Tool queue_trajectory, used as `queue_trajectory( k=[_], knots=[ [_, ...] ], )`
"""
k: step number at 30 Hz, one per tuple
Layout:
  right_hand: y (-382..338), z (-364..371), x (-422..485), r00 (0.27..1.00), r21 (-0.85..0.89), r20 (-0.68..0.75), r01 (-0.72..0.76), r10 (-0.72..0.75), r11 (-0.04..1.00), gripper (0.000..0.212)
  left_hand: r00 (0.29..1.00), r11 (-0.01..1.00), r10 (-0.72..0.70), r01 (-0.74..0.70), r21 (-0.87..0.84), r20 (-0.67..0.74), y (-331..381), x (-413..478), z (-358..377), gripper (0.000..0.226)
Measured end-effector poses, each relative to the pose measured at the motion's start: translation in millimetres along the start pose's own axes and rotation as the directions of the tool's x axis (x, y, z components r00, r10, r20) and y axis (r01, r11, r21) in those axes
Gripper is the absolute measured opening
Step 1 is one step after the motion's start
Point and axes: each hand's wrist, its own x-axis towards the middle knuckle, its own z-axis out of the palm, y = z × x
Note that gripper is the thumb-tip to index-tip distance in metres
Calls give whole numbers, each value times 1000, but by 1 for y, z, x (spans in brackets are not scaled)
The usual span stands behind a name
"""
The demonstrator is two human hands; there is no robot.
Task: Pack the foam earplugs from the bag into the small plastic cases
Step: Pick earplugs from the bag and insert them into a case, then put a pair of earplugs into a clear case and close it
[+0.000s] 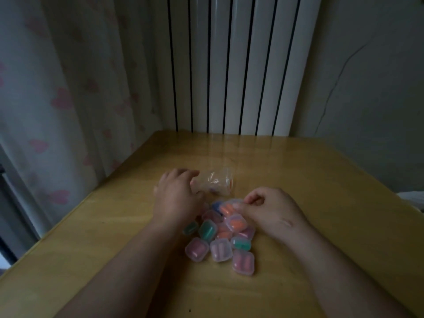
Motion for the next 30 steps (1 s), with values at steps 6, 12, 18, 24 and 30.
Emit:
queue_trajectory(
  k=[6, 12, 18, 24, 30],
  knots=[
    [6, 12, 10, 982, 42, -152, 124, -117, 991, 30, 997, 1000, 19, -18, 8, -71, -6, 3, 7, 2],
    [0, 19, 9, 963, -68, -148, 217, -225, 974, 18, 987, 944, 154, -158, -289, -38, 11, -7, -3, 10],
    [4, 9, 7, 955, -26, -187, 231, -232, 973, 6, 959, 844, -229, 282, -456, 170, 4, 0, -5, 26],
    [3, 1, 1, 968, 123, -1, 249, -250, 961, 19, 935, 973, -222, 194, 125, 278, -2, 5, 8, 55],
    [2, 0, 2, 925, -296, -123, 311, -359, 903, 13, 971, 986, -120, 140, -87, 207, 5, 1, 2, 19]
  ],
)
